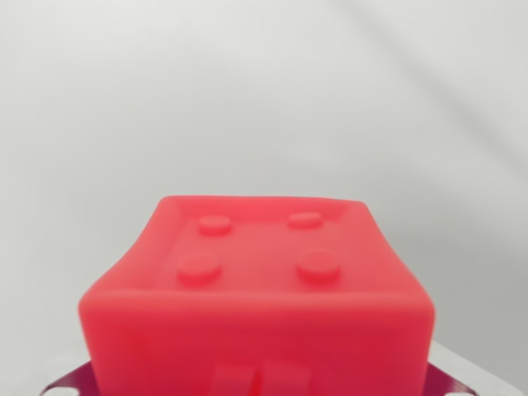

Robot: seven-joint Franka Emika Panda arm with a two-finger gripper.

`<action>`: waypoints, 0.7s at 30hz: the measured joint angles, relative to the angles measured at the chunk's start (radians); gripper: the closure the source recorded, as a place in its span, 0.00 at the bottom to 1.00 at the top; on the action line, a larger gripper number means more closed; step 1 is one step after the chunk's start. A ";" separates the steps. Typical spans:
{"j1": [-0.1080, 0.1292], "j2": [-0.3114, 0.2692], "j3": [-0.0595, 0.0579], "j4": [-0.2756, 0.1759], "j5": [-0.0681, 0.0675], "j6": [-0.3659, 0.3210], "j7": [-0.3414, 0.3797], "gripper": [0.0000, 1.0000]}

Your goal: Destack cube

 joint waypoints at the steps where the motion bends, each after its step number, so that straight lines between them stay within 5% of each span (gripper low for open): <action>1: 0.000 0.008 0.001 0.000 0.004 0.007 -0.003 1.00; 21: -0.022 0.131 0.033 0.016 0.058 0.113 -0.043 1.00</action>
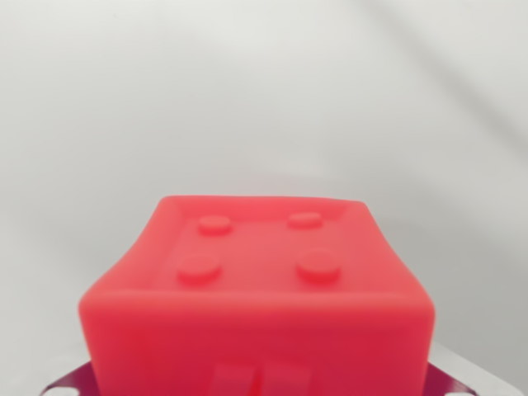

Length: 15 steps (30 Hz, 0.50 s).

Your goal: Destack cube

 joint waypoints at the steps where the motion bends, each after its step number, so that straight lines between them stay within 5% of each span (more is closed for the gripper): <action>1: -0.001 0.005 0.002 0.001 0.002 0.004 -0.001 1.00; 15: -0.023 0.068 0.027 0.018 0.017 0.051 -0.014 1.00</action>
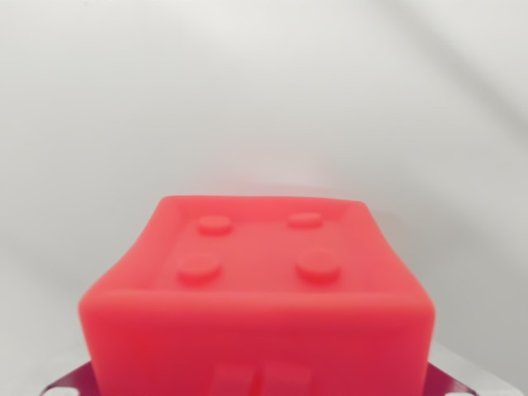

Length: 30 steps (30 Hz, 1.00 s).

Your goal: Destack cube

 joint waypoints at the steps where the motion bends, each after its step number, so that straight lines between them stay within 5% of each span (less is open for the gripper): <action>1: -0.002 0.004 0.002 0.001 0.000 0.003 0.000 1.00; 22: -0.021 0.045 0.023 0.015 0.001 0.032 -0.001 1.00; 23: -0.021 0.045 0.023 0.015 0.001 0.032 -0.001 0.00; 30: -0.021 0.045 0.023 0.015 0.001 0.032 -0.001 0.00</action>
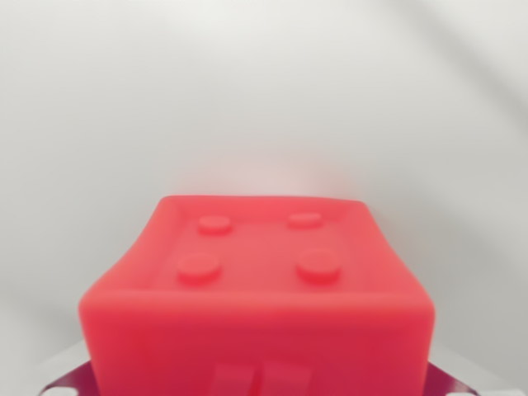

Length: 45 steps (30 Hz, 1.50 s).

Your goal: Destack cube

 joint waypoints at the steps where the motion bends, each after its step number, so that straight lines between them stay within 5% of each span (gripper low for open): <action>1: 0.000 0.000 0.000 0.000 0.000 0.000 0.000 0.00; 31: 0.001 -0.002 -0.001 0.000 0.000 -0.001 0.000 0.00; 45: 0.021 -0.071 -0.024 -0.020 -0.008 -0.048 0.007 0.00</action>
